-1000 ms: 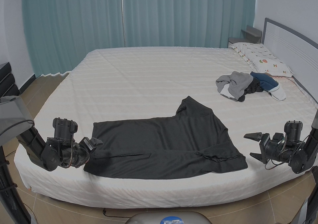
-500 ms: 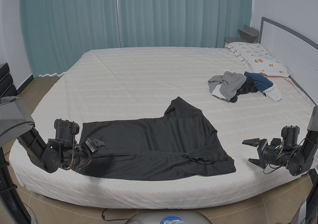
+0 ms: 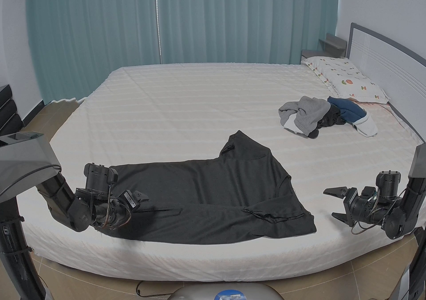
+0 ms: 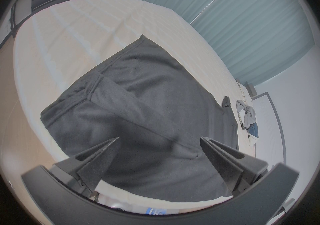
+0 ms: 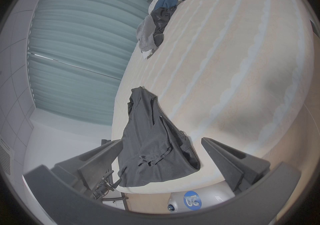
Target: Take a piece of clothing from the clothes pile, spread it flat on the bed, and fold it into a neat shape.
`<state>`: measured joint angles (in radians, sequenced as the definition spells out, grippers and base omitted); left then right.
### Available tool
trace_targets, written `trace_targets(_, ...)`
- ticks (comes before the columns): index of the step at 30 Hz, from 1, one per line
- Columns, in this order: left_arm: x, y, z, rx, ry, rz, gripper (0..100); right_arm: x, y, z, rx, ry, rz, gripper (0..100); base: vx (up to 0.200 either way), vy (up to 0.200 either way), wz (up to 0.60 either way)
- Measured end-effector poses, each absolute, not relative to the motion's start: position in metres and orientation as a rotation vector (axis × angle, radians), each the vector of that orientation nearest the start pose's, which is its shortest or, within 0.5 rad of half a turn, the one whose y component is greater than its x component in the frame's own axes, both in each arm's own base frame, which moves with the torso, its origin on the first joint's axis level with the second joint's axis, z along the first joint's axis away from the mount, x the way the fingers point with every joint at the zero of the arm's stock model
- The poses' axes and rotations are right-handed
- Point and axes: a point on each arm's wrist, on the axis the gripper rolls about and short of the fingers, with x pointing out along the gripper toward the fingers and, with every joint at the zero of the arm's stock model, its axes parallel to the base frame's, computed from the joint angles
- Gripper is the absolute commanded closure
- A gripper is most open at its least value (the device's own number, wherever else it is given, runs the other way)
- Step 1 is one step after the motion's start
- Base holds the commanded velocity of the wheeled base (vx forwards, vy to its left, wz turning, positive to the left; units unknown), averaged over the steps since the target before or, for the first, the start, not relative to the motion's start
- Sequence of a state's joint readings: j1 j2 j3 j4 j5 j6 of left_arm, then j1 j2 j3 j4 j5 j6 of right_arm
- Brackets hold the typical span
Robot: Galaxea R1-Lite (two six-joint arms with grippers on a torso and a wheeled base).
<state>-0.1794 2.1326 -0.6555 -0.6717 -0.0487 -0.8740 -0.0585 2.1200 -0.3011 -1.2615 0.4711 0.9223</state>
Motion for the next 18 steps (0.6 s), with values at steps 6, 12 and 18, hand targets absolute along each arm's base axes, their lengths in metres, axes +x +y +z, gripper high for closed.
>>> trace_targets(6, 0.337, -0.052, 0.008, -0.777, 0.812, 0.167, 0, 0.272, -0.006, 0.015, 1.031, 0.695, 0.122, 0, 0.0, 0.0, 0.0)
trace_targets(12, 0.354, -0.04, 0.006, -0.809, 0.781, 0.208, 0, 0.272, -0.005, 0.014, 1.03, 0.697, 0.119, 0, 0.0, 0.0, 0.0)
trace_targets(18, 0.368, -0.028, 0.012, -0.918, 0.7, 0.244, 0, 0.272, -0.005, 0.013, 1.03, 0.701, 0.119, 0, 0.0, 0.0, 0.0)
